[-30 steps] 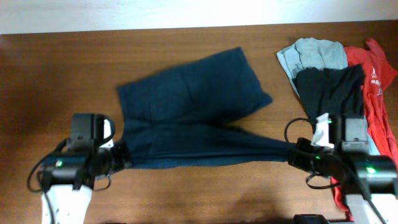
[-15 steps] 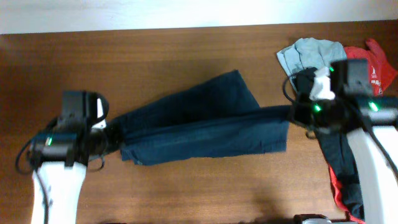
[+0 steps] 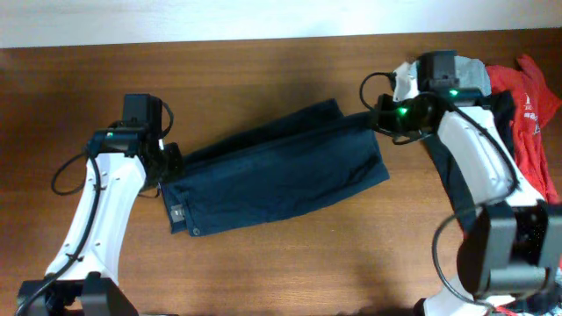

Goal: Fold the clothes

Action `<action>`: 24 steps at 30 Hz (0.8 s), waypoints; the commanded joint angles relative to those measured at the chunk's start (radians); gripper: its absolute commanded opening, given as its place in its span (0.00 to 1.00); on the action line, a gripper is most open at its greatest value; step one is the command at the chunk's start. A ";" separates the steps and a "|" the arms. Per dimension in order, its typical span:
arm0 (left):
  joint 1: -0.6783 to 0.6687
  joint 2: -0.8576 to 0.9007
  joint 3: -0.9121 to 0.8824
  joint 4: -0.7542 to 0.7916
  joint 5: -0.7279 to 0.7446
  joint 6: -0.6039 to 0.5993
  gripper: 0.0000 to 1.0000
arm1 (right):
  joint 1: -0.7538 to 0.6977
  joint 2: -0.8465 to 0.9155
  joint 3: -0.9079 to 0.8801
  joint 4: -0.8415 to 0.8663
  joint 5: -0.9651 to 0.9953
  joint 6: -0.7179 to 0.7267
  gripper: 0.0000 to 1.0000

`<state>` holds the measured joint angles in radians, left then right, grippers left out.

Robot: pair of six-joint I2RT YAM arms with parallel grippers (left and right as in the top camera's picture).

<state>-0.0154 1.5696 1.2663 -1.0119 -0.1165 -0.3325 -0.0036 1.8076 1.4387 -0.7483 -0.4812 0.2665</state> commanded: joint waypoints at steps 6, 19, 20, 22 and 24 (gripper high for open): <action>0.020 0.044 0.005 0.122 -0.157 0.009 0.18 | 0.017 0.050 0.013 0.103 0.067 -0.004 0.17; 0.020 0.070 0.005 0.076 -0.194 0.047 0.51 | -0.005 0.050 0.013 -0.047 0.073 -0.005 0.83; 0.018 0.070 0.005 0.080 -0.150 0.077 0.50 | -0.003 0.050 0.013 -0.076 0.073 -0.018 0.77; 0.013 0.071 0.005 0.095 -0.054 0.147 0.37 | -0.002 0.050 0.013 -0.114 0.073 -0.027 0.55; 0.002 0.072 0.005 0.110 0.002 0.215 0.22 | 0.004 0.050 0.008 -0.139 0.074 -0.027 0.13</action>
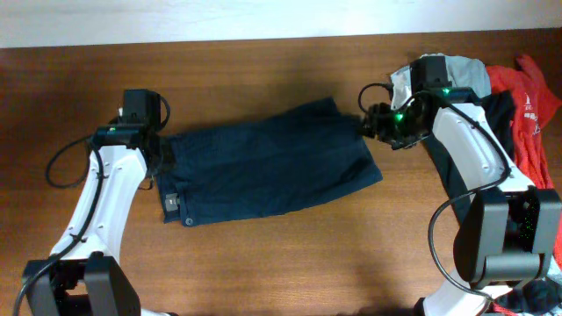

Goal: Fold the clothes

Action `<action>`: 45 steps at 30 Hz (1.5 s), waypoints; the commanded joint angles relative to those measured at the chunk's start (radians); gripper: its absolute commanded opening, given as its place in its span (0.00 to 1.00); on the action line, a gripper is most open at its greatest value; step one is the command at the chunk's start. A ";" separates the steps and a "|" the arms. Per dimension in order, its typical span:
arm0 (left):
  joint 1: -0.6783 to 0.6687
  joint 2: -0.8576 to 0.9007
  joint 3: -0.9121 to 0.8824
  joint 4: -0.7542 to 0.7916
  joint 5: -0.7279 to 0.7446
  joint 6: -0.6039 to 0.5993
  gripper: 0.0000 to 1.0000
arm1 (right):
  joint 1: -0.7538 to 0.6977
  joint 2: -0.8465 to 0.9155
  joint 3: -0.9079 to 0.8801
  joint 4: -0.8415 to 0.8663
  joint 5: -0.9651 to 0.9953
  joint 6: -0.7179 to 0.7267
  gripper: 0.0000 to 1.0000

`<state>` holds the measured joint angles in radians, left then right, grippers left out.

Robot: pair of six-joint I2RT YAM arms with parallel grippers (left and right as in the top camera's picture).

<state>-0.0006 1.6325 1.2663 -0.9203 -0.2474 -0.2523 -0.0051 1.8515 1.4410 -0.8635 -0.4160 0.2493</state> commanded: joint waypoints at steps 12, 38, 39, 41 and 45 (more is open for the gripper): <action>-0.123 0.200 -0.037 0.046 0.249 0.275 0.01 | 0.185 0.121 -0.116 0.157 0.071 0.116 0.05; -0.136 0.172 0.118 0.027 0.234 0.269 0.00 | -0.037 0.137 -0.111 0.674 -0.391 0.171 0.16; -0.137 0.153 0.122 0.046 0.238 0.269 0.00 | -0.039 0.128 -0.111 0.634 -0.412 0.170 0.16; -0.137 0.128 0.122 0.084 0.299 0.311 0.00 | -0.032 0.116 -0.111 0.524 -0.438 0.159 0.14; -0.152 0.168 0.121 0.106 0.439 0.420 0.01 | 0.044 0.119 -0.112 0.275 -0.399 0.003 0.13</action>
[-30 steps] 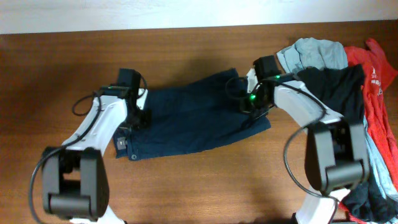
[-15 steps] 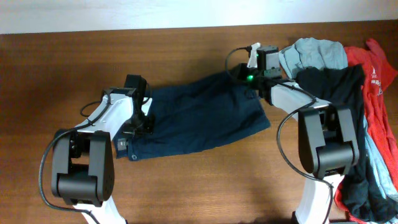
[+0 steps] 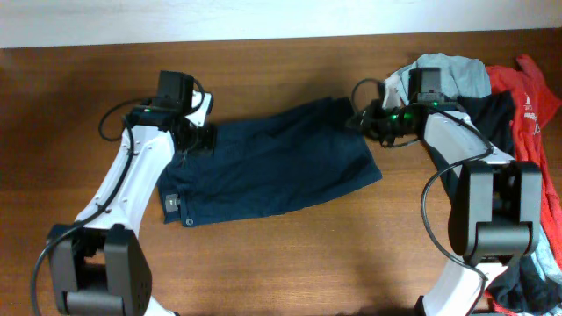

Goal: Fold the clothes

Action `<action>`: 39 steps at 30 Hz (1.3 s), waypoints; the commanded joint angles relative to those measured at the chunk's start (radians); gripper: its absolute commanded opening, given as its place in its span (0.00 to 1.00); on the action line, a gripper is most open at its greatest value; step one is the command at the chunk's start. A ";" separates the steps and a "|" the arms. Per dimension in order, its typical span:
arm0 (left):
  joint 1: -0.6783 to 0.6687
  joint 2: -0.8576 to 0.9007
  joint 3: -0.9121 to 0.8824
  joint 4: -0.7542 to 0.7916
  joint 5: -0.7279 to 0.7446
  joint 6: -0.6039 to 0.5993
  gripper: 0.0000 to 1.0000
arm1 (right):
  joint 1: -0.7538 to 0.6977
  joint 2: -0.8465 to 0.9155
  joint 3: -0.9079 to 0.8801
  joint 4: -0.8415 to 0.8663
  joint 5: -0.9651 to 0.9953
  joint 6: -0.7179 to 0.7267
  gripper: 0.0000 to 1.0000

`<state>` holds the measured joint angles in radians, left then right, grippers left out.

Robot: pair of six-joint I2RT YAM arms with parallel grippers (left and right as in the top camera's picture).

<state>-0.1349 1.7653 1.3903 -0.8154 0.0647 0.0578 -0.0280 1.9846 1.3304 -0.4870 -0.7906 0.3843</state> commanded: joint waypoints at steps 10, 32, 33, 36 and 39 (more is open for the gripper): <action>-0.103 0.253 -0.003 0.099 -0.259 0.006 0.01 | 0.244 0.001 -0.011 -0.364 0.551 -0.171 0.13; 0.119 0.050 0.113 -0.173 -0.293 -0.223 0.25 | 0.214 -0.027 -0.154 -0.374 0.554 -0.117 0.13; 0.120 0.034 0.113 -0.190 -0.286 -0.248 0.38 | 0.207 -0.040 -0.154 -0.375 0.547 -0.118 0.13; 0.146 0.027 0.110 -0.259 -0.252 -0.305 0.51 | 0.166 -0.109 -0.154 -0.377 0.522 -0.118 0.23; 0.186 0.038 0.077 -0.277 -0.144 -0.304 0.56 | 0.138 -0.160 -0.154 -0.378 0.500 -0.119 0.30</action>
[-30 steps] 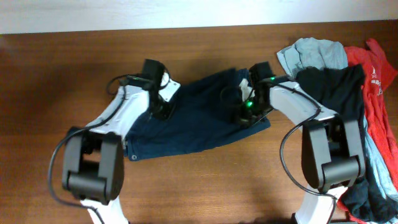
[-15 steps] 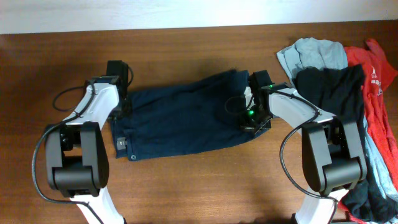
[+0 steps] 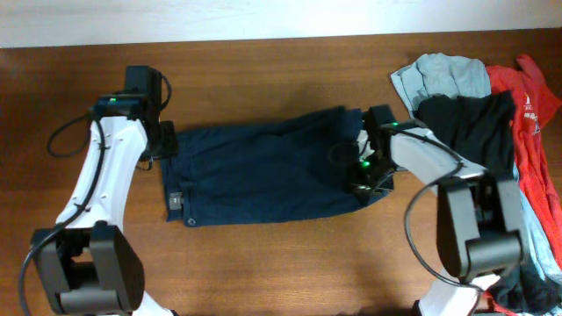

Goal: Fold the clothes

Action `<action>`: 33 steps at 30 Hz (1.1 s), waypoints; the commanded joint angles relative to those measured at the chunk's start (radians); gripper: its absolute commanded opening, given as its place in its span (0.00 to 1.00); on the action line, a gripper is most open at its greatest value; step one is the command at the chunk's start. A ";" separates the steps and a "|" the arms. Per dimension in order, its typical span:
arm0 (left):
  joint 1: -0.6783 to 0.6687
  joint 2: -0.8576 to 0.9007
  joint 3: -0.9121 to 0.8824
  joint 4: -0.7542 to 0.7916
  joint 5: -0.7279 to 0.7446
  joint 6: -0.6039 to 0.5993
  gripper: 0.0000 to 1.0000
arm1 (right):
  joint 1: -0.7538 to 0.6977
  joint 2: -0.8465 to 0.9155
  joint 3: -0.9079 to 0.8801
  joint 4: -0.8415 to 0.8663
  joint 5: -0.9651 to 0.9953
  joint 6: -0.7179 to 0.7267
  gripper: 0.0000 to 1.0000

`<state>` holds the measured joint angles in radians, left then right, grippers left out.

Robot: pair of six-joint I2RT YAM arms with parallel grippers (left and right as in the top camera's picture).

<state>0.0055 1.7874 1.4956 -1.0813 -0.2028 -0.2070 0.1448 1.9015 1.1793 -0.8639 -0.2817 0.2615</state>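
Note:
A dark navy garment lies spread flat across the middle of the table, with a small label and button at its lower left corner. My left gripper is at the garment's upper left corner and looks shut on that edge. Low over the garment's right end is my right gripper. Its wrist hides the fingers, so their state does not show.
A pile of other clothes fills the right side: a light grey piece, a black one and a red one. The brown table ends at a white wall along the far edge.
My left gripper has moved left from over the garment, and the upper left corner now lies spread out. My right gripper has gone from the upper right corner to the lower right end.
At first both grippers held the garment's two ends, with it lying slanted. It then lay straighter between them. Later the left gripper stood further in over the cloth. Now the cloth lies wider and flatter, left gripper at its left corner, right gripper on its right end.

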 commanded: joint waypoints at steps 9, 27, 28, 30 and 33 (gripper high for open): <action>0.153 0.051 -0.258 0.154 0.383 0.045 0.78 | -0.010 -0.109 -0.003 -0.001 -0.058 -0.024 0.33; 0.153 0.223 -0.410 0.379 0.628 0.082 0.62 | 0.090 -0.094 -0.003 0.083 -0.073 -0.192 0.45; 0.153 0.225 -0.410 0.385 0.639 0.082 0.54 | 0.091 -0.082 -0.003 0.084 -0.072 -0.193 0.45; 0.153 0.225 -0.410 0.394 0.660 0.093 0.38 | 0.091 -0.059 -0.003 0.085 -0.072 -0.192 0.45; 0.153 0.225 -0.410 0.391 0.660 0.093 0.09 | 0.091 -0.018 -0.003 0.087 -0.068 -0.169 0.44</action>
<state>0.1688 1.9369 1.1362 -0.6823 0.4618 -0.1272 0.2272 1.8343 1.1786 -0.7776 -0.3962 0.0528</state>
